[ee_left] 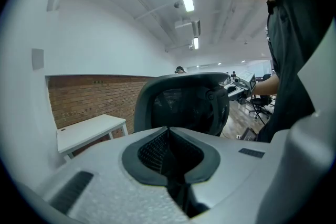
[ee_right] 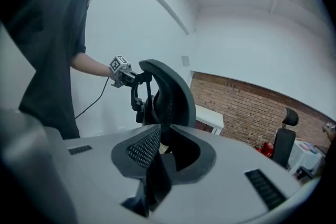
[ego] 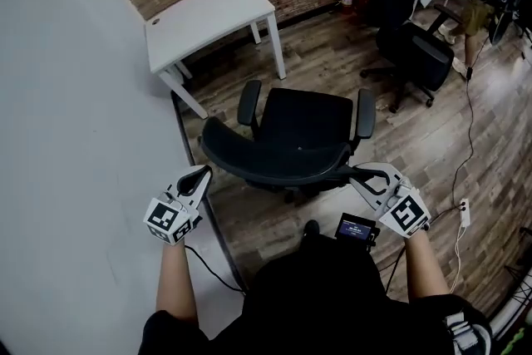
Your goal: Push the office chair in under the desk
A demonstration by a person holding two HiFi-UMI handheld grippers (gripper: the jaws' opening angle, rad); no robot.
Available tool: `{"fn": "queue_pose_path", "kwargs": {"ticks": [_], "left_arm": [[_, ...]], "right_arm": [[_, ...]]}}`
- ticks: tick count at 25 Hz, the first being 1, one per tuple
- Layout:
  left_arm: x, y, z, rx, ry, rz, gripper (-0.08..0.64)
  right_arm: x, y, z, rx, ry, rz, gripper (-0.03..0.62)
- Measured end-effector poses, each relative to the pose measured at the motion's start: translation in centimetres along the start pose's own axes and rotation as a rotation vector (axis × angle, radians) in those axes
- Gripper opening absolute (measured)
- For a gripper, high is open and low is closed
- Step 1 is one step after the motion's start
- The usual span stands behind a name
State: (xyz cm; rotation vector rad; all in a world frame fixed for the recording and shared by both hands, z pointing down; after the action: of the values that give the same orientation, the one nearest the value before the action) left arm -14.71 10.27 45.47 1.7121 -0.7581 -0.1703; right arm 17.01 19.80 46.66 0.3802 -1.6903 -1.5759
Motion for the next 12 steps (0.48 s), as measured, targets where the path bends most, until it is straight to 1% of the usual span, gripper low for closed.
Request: {"fn": "queue_pose_path", "kwargs": {"ticks": [3, 7, 9, 12], "left_arm": [[0.6, 0.2, 1.5, 0.024, 0.017, 0.020, 0.015], [1.8, 0.7, 2.6, 0.050, 0.052, 0.046, 0.015], [2.2, 1.0, 3.0, 0.061, 0.081, 0.063, 0.015], [2.7, 2.0, 3.3, 0.111, 0.137, 0.106, 0.018]], "right_arm": [[0.7, -0.5, -0.5, -0.009, -0.021, -0.027, 0.064], [0.4, -0.3, -1.5, -0.001, -0.016, -0.030, 0.072], [0.2, -0.3, -1.8, 0.001, -0.013, -0.022, 0.075], [-0.1, -0.5, -1.9, -0.006, -0.012, -0.018, 0.086]]}}
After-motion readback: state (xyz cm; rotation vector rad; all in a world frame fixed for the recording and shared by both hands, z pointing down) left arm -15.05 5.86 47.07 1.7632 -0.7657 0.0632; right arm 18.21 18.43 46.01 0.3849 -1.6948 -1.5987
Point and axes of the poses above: the fingertips, and each gripper's own axes: x forward along the fingers, z to its left, y out of its underside, the point moved 1 cm from there along -x, backward along the fingers, and after that the axes turned 11 degrees about x, right-handed, at the moved point
